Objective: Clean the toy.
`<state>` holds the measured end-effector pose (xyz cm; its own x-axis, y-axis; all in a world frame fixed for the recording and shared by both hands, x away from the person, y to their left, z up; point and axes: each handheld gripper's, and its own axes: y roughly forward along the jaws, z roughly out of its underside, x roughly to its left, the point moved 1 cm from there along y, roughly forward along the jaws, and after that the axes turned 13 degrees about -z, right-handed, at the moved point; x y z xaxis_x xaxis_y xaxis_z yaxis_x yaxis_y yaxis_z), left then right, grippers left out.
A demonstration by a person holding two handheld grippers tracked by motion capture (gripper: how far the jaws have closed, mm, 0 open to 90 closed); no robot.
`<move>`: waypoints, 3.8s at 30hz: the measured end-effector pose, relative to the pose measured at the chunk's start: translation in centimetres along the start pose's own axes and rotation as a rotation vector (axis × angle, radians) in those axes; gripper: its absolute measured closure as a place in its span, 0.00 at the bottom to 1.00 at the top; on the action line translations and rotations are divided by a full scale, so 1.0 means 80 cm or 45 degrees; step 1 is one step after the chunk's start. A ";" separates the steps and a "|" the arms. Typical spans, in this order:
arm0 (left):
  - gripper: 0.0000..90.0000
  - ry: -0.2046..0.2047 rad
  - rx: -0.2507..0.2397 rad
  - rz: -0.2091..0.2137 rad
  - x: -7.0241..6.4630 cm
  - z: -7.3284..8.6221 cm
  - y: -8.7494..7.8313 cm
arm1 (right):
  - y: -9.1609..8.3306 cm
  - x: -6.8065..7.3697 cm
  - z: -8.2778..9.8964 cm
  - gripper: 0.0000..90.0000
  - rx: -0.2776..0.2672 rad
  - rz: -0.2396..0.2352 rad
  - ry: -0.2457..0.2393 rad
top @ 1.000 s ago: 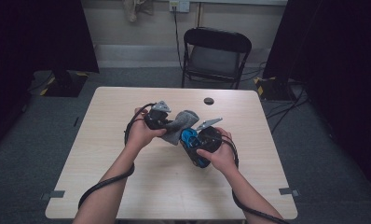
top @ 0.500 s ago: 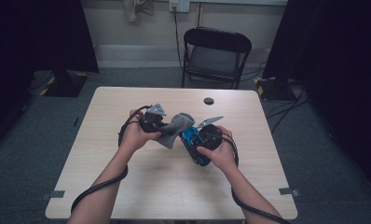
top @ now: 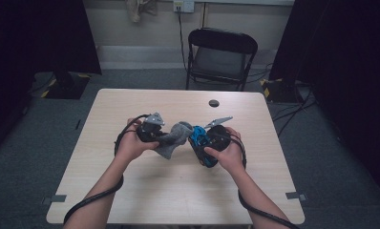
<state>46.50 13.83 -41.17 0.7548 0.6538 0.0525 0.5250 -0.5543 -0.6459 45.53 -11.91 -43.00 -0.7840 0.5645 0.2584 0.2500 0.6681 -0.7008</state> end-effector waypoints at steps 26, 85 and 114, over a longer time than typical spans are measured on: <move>0.80 -0.070 -0.020 0.050 -0.015 -0.068 0.028 | 0.015 0.024 -0.002 0.30 0.046 -0.031 -0.097; 0.80 0.000 0.049 0.075 -0.053 0.024 0.054 | 0.002 0.009 -0.027 0.30 -0.022 0.016 0.028; 0.79 0.069 0.115 -0.061 -0.027 0.030 0.028 | -0.014 0.003 -0.026 0.30 -0.073 -0.006 0.065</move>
<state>45.10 12.37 -44.60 0.7509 0.6485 0.1244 0.5255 -0.4728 -0.7073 46.21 -11.52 -40.75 -0.7555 0.5843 0.2962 0.2799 0.6968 -0.6604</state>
